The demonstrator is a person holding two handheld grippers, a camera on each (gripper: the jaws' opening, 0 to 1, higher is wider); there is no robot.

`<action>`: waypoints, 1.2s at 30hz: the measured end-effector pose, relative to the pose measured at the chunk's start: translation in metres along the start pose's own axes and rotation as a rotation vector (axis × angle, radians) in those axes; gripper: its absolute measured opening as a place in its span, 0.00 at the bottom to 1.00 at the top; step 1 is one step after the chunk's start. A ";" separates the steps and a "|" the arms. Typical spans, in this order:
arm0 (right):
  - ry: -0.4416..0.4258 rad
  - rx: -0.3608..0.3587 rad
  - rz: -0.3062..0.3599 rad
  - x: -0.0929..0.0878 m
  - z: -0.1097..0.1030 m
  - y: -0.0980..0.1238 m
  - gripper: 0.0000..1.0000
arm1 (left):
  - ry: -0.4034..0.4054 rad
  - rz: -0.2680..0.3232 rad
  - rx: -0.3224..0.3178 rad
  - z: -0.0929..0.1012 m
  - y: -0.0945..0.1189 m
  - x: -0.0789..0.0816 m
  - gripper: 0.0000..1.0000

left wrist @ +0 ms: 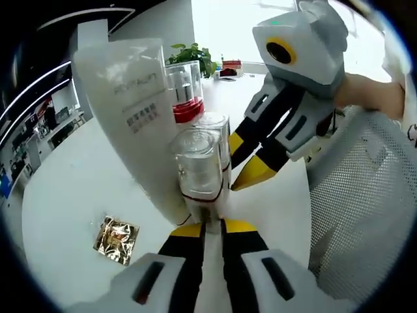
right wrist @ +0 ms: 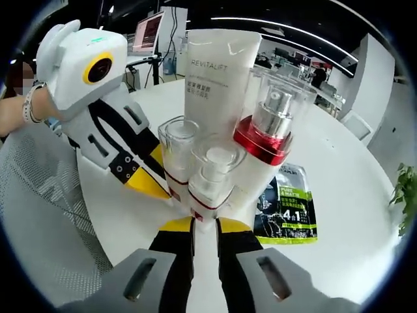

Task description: Arrange the skincare products in the storage area until every visible bottle or jar stands upright without overlapping.

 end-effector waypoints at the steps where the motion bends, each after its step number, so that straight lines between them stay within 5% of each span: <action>1: 0.000 -0.001 0.000 0.000 0.000 0.000 0.13 | 0.003 -0.001 0.001 0.000 0.000 0.000 0.06; 36: 0.008 -0.009 -0.011 -0.001 -0.001 0.000 0.13 | 0.036 -0.006 0.026 0.000 -0.004 -0.001 0.08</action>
Point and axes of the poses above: the point that each gripper's makers call its tool centre point, and the gripper's own axes: y roughly backward along the fingers, z roughly to its right, x roughly out of its top, the point moved 10 cm from there along y, roughly backward along the fingers, and after that the axes turned 2 degrees about -y, right-handed, at the moved point
